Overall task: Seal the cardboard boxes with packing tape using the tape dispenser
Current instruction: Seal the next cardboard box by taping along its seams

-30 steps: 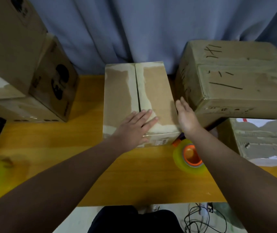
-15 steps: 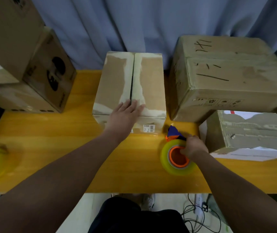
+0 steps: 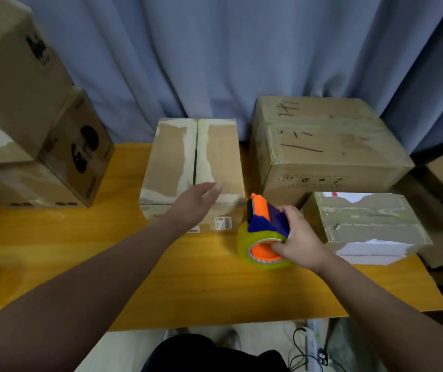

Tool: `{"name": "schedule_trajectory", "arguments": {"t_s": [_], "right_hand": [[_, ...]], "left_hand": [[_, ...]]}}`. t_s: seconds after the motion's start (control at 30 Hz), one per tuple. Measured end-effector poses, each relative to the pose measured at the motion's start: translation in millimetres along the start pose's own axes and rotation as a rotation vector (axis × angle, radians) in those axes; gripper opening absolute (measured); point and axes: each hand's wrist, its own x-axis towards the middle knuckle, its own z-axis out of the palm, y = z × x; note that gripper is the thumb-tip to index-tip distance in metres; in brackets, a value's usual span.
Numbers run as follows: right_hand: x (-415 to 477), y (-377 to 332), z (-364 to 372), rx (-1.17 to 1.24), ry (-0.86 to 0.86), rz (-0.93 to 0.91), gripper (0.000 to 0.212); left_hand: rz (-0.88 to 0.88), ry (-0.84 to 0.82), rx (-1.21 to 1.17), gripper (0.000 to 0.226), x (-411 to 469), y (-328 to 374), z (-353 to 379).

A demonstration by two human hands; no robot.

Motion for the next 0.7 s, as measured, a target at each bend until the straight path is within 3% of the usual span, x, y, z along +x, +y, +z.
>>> {"name": "schedule_trajectory", "arguments": {"t_s": [0.1,0.23,0.53,0.7], "right_hand": [[0,-24,-2,0.046,0.025,-0.061,0.067],[9,-53,7,0.031,0.108,-0.130,0.069],[19,-91,37,0.080,0.150,-0.184,0.074],[24,-101,51,0.059,0.131,-0.168,0.077]], "left_hand": [[-0.065,-0.050,-0.232,0.068,-22,26,-9],[-0.114,-0.162,-0.219,0.068,-31,40,-25],[-0.111,-0.152,-0.400,0.021,-34,17,-68],[-0.124,-0.109,-0.286,0.013,-34,11,-89]]}}
